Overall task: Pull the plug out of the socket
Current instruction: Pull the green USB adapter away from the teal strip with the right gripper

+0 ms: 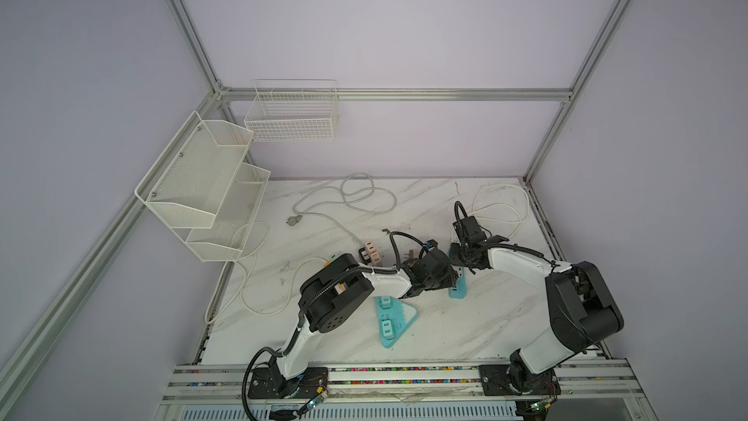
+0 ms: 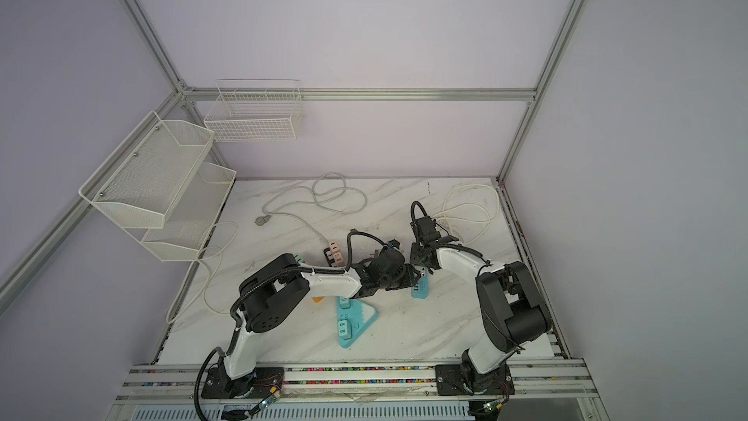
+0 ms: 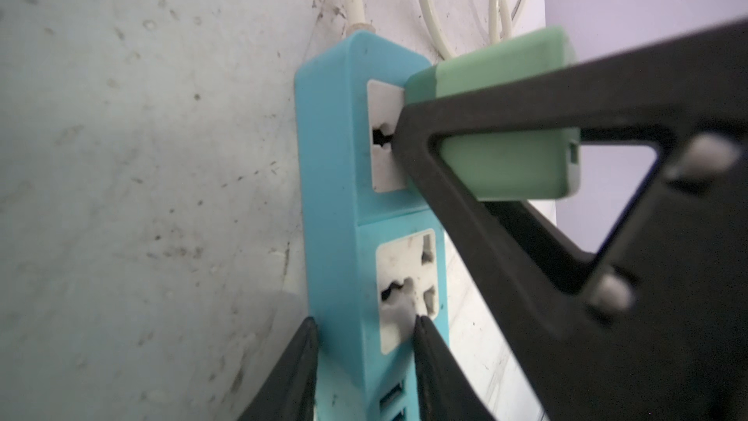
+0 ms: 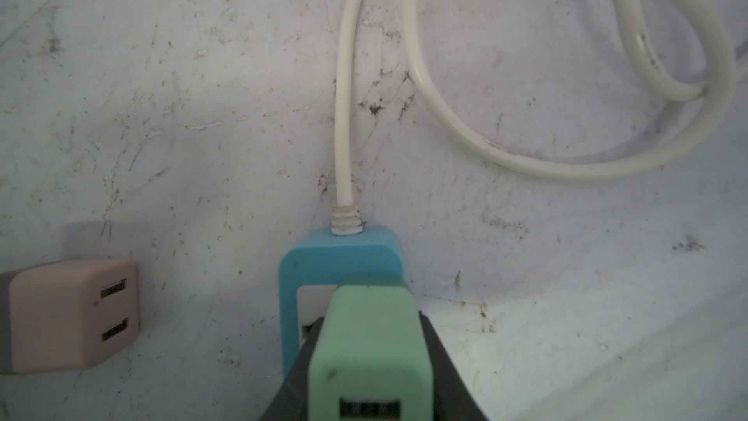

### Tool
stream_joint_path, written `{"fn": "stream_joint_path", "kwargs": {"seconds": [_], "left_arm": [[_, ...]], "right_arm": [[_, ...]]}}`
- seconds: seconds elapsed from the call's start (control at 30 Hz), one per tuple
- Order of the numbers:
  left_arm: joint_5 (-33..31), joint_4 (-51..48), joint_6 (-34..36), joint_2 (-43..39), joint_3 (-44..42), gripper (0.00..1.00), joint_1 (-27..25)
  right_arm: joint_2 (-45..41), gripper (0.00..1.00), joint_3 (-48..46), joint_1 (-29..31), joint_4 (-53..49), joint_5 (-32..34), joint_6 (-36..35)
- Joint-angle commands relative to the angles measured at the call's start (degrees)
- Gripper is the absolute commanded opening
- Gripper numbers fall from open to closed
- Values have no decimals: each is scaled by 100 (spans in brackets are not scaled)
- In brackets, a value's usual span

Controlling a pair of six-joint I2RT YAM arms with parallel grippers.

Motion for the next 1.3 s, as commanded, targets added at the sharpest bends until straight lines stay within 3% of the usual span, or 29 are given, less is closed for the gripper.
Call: {"fn": "stream_joint_path", "kwargs": {"seconds": [0.0, 0.23, 0.37, 0.67, 0.87, 1.27], "left_arm": [[-112, -808, -22, 254, 75, 37, -64], [-130, -827, -67, 304, 82, 37, -86], [-187, -887, -111, 298, 62, 36, -102], [-171, -985, -179, 386, 121, 33, -161], [-202, -1007, -177, 373, 106, 32, -169], [-173, -1077, -173, 455, 185, 30, -179]], "right_arm": [[121, 19, 206, 32, -79, -64, 95], [89, 16, 263, 68, 21, -244, 119], [-48, 16, 229, -5, -128, 19, 110], [-71, 13, 339, -25, -243, -131, 27], [-240, 13, 314, -42, -452, 285, 61], [-197, 10, 413, 108, -426, 251, 135]]}}
